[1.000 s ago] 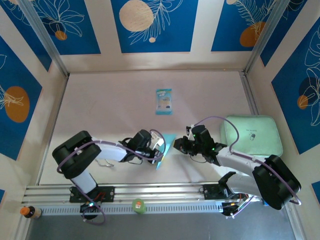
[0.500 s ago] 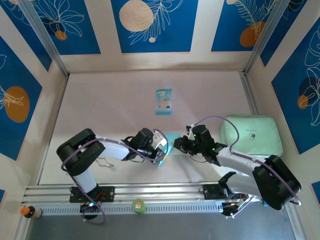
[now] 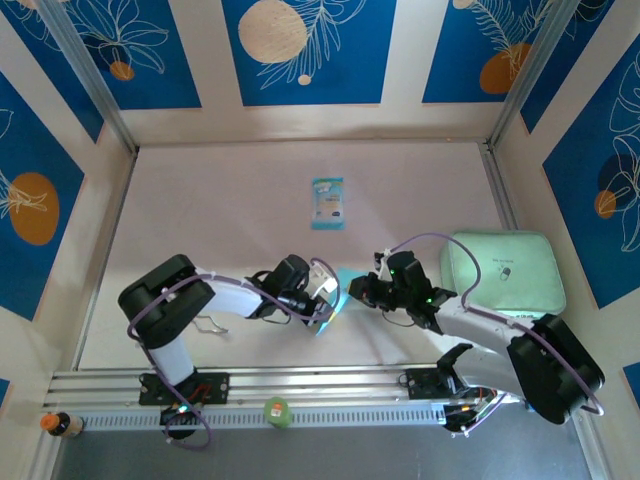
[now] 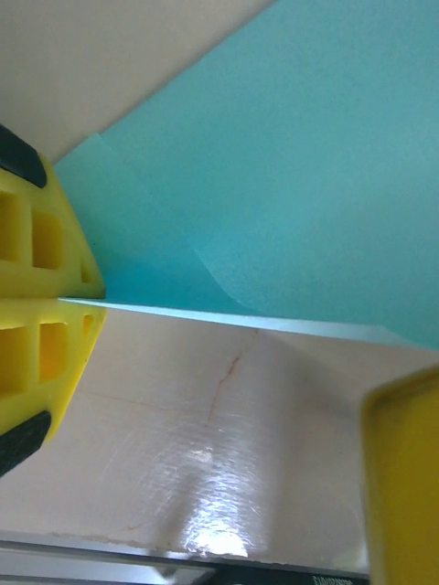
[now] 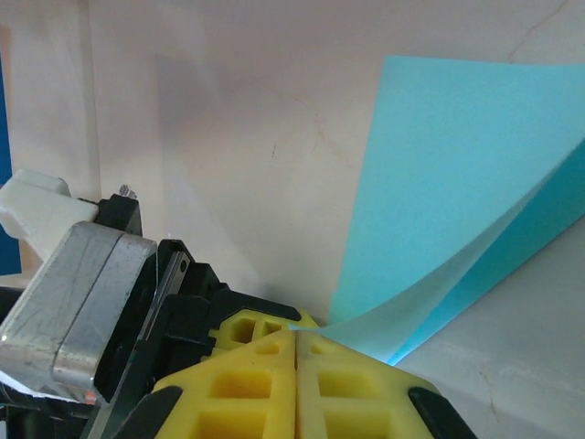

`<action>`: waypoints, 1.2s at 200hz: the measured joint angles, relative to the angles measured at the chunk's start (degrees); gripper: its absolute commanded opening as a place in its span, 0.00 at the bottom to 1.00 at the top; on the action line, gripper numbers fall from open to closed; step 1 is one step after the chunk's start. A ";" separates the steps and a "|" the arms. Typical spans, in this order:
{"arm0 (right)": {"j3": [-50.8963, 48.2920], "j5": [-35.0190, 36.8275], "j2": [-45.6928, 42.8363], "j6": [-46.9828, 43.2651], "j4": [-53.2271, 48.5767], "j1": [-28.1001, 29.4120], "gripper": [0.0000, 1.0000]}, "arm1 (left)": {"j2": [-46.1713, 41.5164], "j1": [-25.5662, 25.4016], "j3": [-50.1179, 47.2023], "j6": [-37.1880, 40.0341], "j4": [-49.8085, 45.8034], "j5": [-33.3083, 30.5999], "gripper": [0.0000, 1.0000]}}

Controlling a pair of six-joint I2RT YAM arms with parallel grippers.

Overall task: Fold a paper plane with a square sheet of paper (pick it up from the middle)
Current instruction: Fold the wing for the fifth time at the center of the table.

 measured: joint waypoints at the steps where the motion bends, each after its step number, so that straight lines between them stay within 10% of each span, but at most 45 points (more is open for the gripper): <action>1: 0.00 -0.09 0.11 -0.02 0.04 0.00 0.07 | 0.04 0.00 0.00 -0.11 0.07 0.02 0.01; 240: 4.96 -15.04 18.40 -5.77 9.25 -6.08 0.04 | 2.03 2.75 -1.18 -13.66 5.53 4.70 0.00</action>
